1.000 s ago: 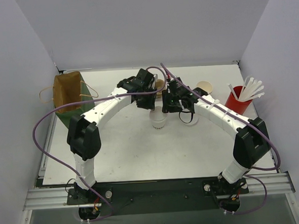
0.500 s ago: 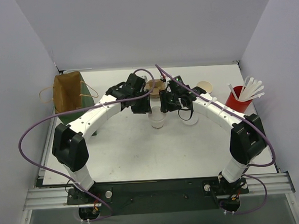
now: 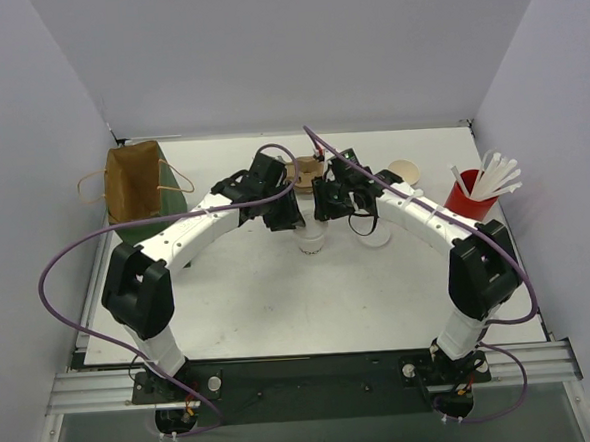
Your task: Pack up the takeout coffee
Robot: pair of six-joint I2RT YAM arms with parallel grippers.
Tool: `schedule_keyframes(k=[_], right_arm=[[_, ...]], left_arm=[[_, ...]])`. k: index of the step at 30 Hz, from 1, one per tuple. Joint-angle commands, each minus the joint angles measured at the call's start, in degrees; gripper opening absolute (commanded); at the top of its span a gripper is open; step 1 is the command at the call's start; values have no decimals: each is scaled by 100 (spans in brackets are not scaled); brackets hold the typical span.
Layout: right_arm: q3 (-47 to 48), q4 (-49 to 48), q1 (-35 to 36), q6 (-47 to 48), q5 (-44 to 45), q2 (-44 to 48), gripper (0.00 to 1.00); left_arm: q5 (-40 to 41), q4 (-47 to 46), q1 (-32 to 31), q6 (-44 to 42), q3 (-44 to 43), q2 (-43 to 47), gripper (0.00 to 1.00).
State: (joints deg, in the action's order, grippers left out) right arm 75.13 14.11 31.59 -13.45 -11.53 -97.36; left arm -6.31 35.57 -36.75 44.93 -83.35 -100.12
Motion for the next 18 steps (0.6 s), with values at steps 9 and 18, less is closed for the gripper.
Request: schedule_keyframes(k=[9, 18], right_arm=[[37, 197, 119, -517, 309, 51, 23], [-227, 329, 286, -1282, 660, 165, 22]], left_arm=[[288, -103, 28, -45, -216, -140, 35], [587, 345, 19, -370, -568, -315, 35]])
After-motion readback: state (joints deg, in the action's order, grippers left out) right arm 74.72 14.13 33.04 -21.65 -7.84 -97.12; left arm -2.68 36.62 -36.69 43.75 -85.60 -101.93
